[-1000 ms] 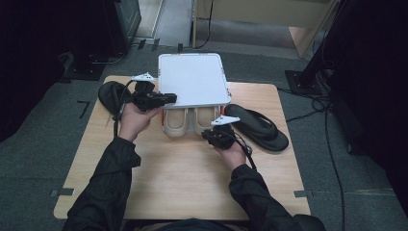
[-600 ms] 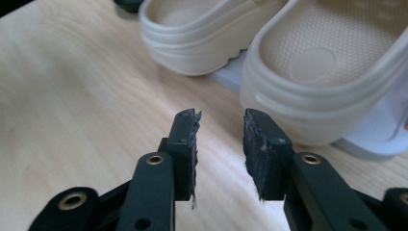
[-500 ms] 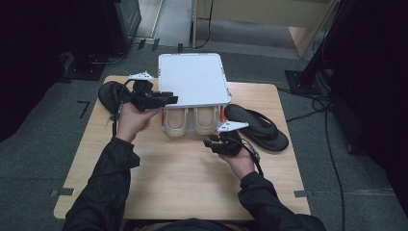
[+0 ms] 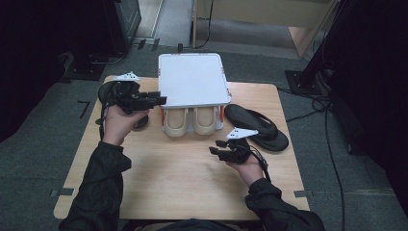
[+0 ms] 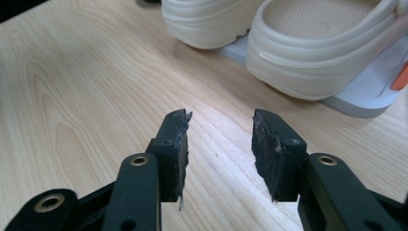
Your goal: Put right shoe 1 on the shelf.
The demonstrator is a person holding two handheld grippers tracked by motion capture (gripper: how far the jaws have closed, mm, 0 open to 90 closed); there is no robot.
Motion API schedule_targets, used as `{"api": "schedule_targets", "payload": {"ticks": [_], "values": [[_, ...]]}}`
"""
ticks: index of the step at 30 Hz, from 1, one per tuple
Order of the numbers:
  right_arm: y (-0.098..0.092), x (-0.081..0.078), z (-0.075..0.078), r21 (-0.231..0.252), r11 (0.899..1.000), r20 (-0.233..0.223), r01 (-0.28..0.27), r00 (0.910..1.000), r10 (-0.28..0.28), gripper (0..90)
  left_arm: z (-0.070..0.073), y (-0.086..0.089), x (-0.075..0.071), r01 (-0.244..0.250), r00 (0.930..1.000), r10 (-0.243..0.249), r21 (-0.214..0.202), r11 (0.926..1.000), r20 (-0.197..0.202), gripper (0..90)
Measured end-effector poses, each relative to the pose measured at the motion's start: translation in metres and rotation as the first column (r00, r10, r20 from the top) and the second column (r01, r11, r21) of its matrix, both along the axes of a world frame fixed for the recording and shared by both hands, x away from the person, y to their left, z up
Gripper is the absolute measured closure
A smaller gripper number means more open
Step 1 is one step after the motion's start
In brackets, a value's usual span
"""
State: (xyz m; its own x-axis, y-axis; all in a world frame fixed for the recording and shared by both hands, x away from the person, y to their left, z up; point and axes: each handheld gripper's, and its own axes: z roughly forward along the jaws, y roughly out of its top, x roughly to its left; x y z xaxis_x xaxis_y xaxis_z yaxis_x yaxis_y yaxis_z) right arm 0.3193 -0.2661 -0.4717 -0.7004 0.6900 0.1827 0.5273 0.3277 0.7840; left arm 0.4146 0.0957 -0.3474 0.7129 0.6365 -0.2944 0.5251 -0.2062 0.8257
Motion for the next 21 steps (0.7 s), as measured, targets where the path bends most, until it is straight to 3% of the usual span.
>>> {"api": "schedule_targets", "payload": {"ticks": [12,15,21], "values": [[0.003,0.012,0.000,0.023,0.999,-0.017,-0.024,0.9996,0.024,56.5,-0.010,0.031,-0.010,-0.086,0.9962,0.086,0.014,0.9962,-0.015,54.3],[0.005,0.016,0.000,0.042,0.999,-0.032,-0.035,0.9988,0.037,56.6,-0.018,0.041,-0.010,-0.109,0.9935,0.109,0.010,0.9940,-0.033,54.3],[0.009,0.020,0.001,0.035,0.998,-0.028,-0.045,0.9985,0.046,57.0,-0.036,0.061,-0.007,-0.173,0.9835,0.174,0.018,0.9848,-0.051,56.0]]}}
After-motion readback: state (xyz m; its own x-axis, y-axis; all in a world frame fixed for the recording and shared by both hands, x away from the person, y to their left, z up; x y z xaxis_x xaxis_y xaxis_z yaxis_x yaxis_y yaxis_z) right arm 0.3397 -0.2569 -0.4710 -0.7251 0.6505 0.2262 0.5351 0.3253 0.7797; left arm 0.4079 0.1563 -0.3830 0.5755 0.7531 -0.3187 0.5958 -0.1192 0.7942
